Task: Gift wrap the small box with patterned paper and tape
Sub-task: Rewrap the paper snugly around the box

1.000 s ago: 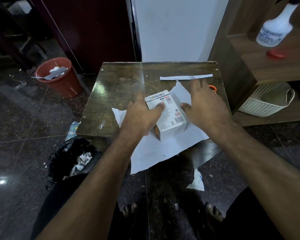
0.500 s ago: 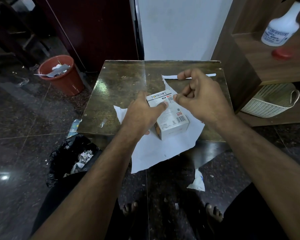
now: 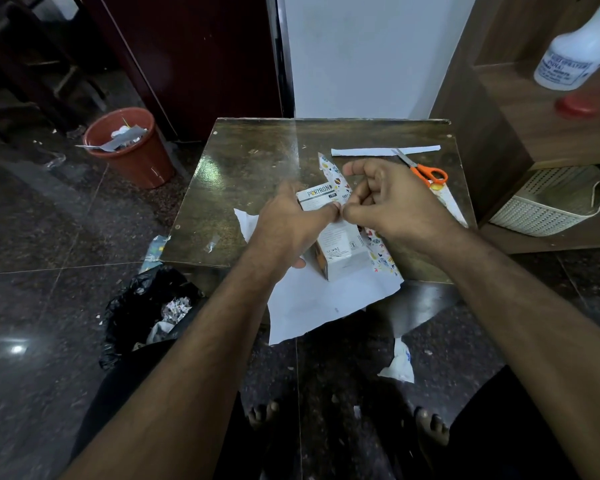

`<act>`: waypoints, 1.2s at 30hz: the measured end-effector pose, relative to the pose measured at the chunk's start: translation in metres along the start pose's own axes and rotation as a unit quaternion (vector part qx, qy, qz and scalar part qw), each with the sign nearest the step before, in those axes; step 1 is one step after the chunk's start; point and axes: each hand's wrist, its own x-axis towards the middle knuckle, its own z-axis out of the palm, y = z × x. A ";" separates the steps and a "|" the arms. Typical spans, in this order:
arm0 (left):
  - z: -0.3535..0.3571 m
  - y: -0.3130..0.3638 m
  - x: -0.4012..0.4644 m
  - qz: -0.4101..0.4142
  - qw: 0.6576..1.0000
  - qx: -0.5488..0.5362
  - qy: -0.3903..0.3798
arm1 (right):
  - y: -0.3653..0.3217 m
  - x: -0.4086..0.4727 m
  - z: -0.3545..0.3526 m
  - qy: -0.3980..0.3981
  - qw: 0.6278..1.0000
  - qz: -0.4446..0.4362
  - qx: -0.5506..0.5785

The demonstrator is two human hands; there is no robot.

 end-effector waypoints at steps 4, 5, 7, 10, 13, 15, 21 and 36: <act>-0.003 0.000 0.001 -0.029 0.998 -0.052 -0.019 | 0.003 0.000 0.003 -0.008 1.000 -0.011 -0.022; -0.003 0.000 0.002 -0.033 0.997 -0.064 -0.022 | 0.003 0.001 0.003 -0.011 0.999 -0.014 -0.027; -0.001 0.000 0.002 -0.037 0.995 -0.085 -0.025 | 0.002 0.000 0.003 -0.018 0.999 -0.017 -0.038; 0.001 -0.001 0.005 -0.038 0.994 -0.100 -0.024 | 0.000 -0.001 0.003 -0.025 0.997 -0.025 -0.075; 0.001 0.000 0.005 -0.044 0.994 -0.100 -0.025 | -0.002 -0.002 0.004 -0.031 0.991 -0.040 -0.121; 0.001 0.001 0.004 -0.049 0.992 -0.108 -0.034 | -0.003 -0.002 0.006 -0.039 0.989 -0.044 -0.133; -0.001 0.000 0.003 -0.042 0.993 -0.102 -0.029 | -0.001 0.003 0.009 -0.038 0.985 -0.054 -0.159; 0.000 0.000 0.002 -0.021 0.998 -0.056 -0.015 | 0.007 -0.006 -0.001 -0.056 0.988 -0.058 -0.131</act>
